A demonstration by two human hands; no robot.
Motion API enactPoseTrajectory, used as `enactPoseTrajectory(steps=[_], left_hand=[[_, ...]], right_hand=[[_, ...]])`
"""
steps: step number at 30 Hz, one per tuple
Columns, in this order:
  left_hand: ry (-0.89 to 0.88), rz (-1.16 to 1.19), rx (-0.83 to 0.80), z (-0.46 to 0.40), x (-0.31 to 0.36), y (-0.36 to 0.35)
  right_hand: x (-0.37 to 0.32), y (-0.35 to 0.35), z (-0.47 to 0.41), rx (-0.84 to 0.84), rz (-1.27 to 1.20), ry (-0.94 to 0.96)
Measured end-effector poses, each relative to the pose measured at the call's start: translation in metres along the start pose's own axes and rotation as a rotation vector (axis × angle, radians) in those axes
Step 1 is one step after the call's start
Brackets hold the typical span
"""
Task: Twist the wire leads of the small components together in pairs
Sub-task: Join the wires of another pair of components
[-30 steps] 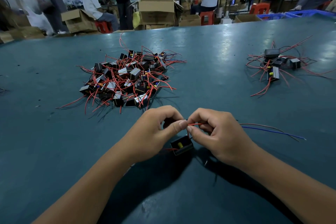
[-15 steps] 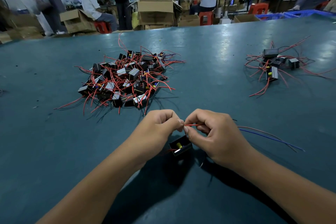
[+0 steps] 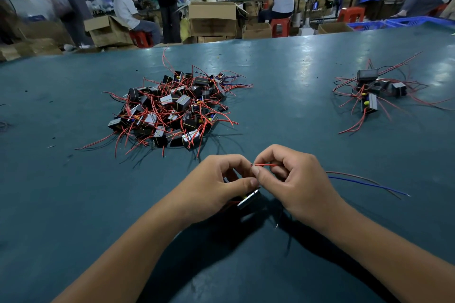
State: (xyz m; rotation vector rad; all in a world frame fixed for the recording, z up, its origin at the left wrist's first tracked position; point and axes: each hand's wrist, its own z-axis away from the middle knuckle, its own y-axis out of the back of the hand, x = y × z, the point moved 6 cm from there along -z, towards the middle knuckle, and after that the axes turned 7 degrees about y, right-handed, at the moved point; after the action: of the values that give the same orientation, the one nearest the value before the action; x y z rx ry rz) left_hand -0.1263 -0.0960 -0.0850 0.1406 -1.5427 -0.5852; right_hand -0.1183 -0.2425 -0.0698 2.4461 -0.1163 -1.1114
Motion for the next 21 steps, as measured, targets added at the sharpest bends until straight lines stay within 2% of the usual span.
enactPoseTrajectory(steps=[11,16,21], left_hand=[[-0.017,-0.199,0.064,-0.003,-0.004,0.011],[-0.019,-0.106,0.073,0.000,-0.002,0.026],[-0.104,-0.144,-0.003,0.007,0.008,0.026]], right_hand=[[0.010,0.007,-0.002,-0.020,0.032,-0.065],[0.020,0.009,-0.003,0.087,-0.067,-0.181],[0.007,0.031,-0.009,0.212,-0.052,-0.081]])
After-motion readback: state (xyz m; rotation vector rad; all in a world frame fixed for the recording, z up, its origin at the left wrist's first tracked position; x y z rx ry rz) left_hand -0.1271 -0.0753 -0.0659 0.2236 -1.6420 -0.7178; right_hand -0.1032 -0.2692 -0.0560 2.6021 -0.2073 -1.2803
